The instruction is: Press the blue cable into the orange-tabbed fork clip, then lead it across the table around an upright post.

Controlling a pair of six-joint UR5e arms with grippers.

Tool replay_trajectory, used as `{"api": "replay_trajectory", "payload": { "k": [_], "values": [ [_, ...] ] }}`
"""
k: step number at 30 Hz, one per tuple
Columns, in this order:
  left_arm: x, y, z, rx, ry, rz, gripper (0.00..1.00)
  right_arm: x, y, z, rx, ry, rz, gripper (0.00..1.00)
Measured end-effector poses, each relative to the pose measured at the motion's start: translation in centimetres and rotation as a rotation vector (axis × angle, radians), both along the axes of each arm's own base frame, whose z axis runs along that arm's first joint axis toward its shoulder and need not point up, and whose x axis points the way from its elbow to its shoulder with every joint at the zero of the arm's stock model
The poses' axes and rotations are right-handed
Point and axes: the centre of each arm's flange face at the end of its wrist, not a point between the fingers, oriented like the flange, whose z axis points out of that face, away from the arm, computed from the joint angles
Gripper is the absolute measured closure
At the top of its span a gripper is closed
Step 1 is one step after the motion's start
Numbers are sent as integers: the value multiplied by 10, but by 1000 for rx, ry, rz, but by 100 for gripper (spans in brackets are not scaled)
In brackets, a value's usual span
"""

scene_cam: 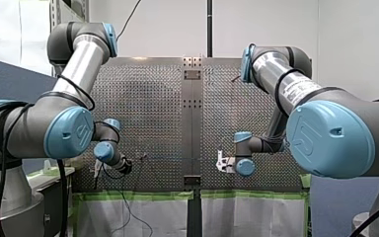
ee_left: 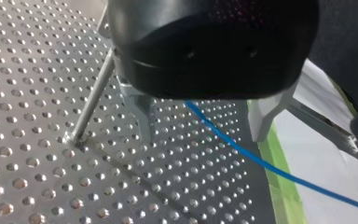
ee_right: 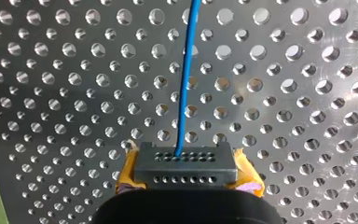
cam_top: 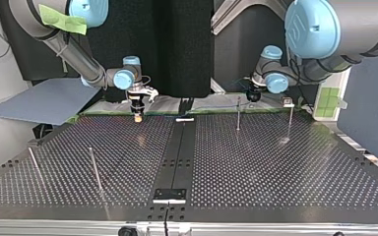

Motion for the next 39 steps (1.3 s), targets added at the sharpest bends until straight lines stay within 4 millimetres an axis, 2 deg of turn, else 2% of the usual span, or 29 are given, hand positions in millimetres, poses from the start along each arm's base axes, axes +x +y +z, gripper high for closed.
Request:
{"api": "replay_trajectory", "payload": {
  "k": [8,14,24,39],
  "values": [
    [7,3,30,8,-57,-15,0,-1,0,0,4,2,-1,100],
    [-2,6,33,2,-50,-24,0,-2,0,-1,7,3,-2,100],
    [-18,14,56,0,-62,-11,0,-2,0,-1,10,5,-4,100],
    [-75,2,44,29,2,-134,0,-2,0,-1,13,7,-4,100]
  ]
}}
